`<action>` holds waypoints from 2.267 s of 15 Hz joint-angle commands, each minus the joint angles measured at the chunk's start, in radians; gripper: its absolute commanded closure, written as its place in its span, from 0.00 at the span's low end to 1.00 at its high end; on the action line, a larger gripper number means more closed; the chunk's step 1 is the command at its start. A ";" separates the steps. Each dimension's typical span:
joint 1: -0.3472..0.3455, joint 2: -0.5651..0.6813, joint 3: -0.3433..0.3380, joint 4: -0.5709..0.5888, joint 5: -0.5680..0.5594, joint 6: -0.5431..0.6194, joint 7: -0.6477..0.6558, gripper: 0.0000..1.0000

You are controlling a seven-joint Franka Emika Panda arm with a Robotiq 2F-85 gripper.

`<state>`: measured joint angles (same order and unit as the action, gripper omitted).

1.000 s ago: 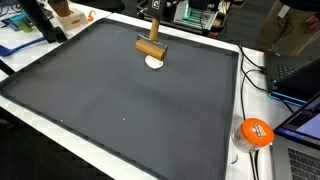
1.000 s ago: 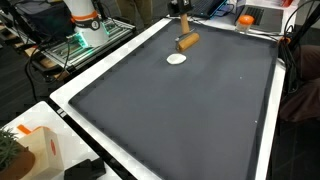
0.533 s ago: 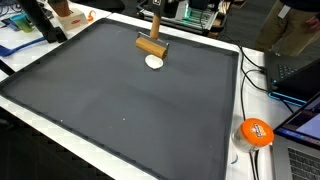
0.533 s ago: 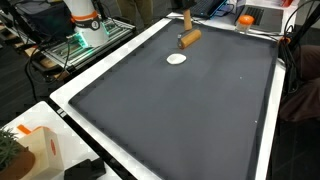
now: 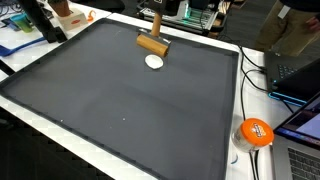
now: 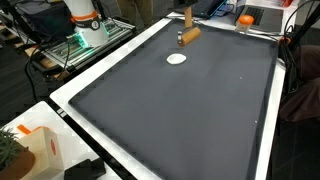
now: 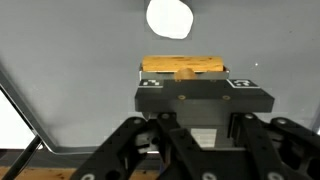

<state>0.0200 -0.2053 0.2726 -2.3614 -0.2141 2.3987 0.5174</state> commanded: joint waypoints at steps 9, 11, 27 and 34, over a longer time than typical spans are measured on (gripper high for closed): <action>0.040 0.125 -0.061 0.163 0.016 -0.126 -0.064 0.78; 0.048 0.150 -0.068 0.198 0.014 -0.147 -0.069 0.78; 0.101 0.238 -0.102 0.307 -0.011 -0.205 -0.041 0.78; 0.105 0.257 -0.124 0.326 -0.054 -0.158 0.037 0.78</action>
<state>0.1071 0.0477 0.1702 -2.0466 -0.2337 2.2113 0.5094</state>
